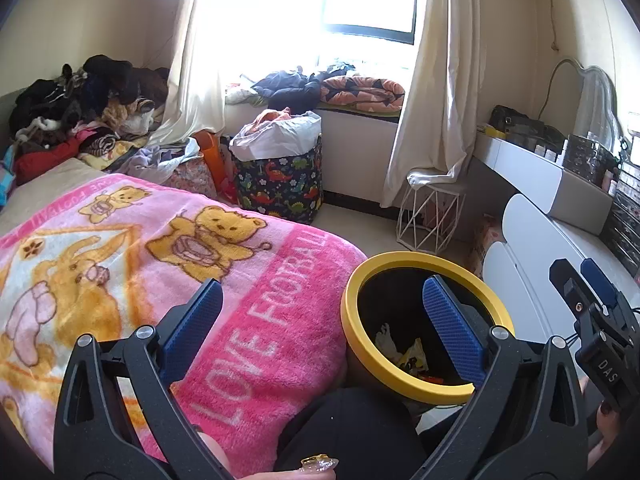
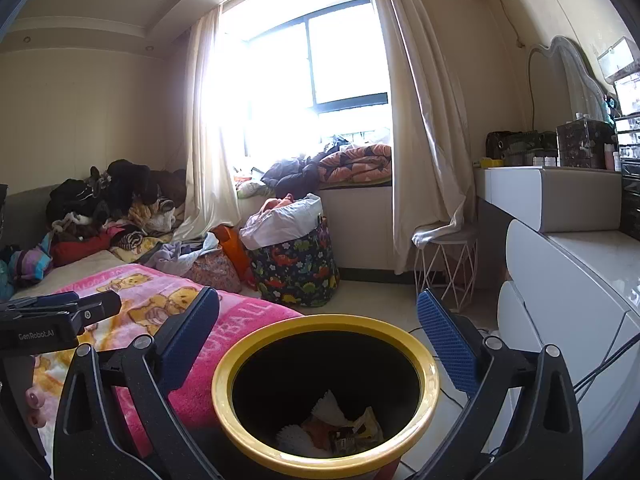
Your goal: Collect trash
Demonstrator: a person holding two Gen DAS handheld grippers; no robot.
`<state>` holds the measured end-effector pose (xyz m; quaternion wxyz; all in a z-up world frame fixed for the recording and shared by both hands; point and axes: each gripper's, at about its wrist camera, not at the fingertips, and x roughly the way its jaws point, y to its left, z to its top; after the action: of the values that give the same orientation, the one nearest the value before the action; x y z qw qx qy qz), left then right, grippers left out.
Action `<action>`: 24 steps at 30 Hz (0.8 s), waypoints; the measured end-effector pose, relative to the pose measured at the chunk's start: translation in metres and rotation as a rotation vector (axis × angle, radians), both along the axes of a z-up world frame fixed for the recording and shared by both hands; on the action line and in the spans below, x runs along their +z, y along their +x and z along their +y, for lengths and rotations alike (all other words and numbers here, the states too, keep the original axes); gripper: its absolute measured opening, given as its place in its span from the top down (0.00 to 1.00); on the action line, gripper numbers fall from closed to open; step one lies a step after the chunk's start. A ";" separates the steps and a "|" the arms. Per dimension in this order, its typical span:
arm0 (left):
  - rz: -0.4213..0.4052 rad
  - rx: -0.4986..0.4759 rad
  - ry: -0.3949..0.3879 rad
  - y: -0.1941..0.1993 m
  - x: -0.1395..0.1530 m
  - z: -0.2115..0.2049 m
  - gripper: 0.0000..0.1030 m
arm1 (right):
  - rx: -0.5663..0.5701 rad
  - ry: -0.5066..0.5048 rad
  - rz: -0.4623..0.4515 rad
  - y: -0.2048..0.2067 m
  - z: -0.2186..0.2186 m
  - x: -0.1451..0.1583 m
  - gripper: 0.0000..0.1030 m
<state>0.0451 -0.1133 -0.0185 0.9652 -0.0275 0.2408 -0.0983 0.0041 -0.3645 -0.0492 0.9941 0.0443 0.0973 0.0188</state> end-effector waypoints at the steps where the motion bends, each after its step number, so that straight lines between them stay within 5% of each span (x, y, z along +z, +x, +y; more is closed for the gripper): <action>1: 0.000 0.001 -0.002 0.000 0.000 0.001 0.11 | -0.003 0.001 -0.001 0.000 0.000 0.001 0.06; 24: -0.005 0.006 0.001 -0.001 0.002 0.002 0.11 | -0.004 0.002 -0.003 0.000 0.000 0.001 0.06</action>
<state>0.0440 -0.1117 -0.0169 0.9661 -0.0277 0.2386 -0.0952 0.0040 -0.3643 -0.0482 0.9942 0.0454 0.0956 0.0171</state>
